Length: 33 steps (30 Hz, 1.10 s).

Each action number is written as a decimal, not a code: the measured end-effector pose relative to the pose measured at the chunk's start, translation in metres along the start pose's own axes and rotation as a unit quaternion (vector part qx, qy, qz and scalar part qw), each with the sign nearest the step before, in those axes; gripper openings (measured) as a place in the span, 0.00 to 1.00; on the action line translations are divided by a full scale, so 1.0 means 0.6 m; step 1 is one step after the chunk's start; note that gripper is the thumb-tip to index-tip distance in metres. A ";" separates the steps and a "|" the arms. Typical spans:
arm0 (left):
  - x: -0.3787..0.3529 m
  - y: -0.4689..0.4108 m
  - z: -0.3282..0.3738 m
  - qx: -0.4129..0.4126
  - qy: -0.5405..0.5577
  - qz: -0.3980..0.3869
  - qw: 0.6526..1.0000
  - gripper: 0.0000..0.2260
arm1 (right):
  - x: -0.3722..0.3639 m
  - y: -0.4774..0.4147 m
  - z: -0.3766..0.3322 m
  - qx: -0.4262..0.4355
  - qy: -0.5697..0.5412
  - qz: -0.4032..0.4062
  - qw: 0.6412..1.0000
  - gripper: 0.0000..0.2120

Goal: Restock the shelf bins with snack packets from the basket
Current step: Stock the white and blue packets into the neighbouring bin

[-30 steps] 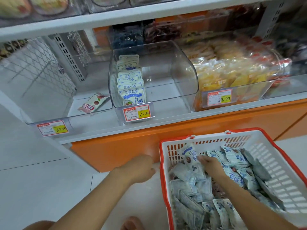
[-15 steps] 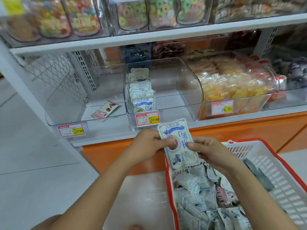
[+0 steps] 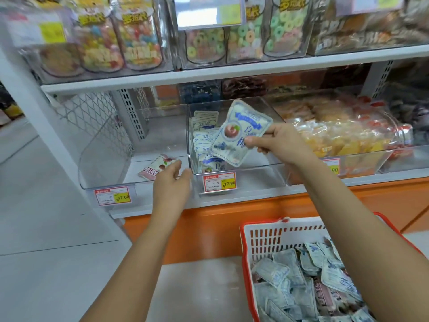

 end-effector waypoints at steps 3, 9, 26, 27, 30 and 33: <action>-0.013 -0.003 -0.005 -0.036 -0.036 -0.029 0.998 0.17 | -0.037 -0.036 0.009 0.009 0.124 -0.046 0.991 0.03; -0.014 -0.009 -0.001 -0.057 -0.020 -0.051 0.997 0.16 | -0.131 -0.057 0.091 -0.094 0.291 -0.222 0.926 0.16; -0.029 0.038 0.020 -0.144 -0.206 0.015 0.968 0.21 | -0.118 -0.049 0.096 -0.084 0.466 -0.144 0.869 0.21; -0.030 0.047 0.021 -0.152 -0.211 0.023 0.965 0.20 | -0.102 -0.051 0.088 -0.055 0.459 -0.090 0.882 0.22; -0.056 0.073 0.006 -0.148 -0.244 -0.035 0.958 0.10 | -0.037 -0.009 0.051 0.108 0.369 0.115 0.916 0.16; -0.126 0.115 -0.033 -0.180 -0.359 -0.207 0.892 0.12 | -0.010 0.080 0.072 0.214 0.316 0.150 0.912 0.13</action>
Point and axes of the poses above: each hand's wrist, its own y-axis away from the middle knuckle, its own x-axis out of the back of the hand, z = x × y, the point moved 8 cm from there along -y, towards the middle knuckle, and after that the axes turned 7 degrees about z, right-handed, at the moved point
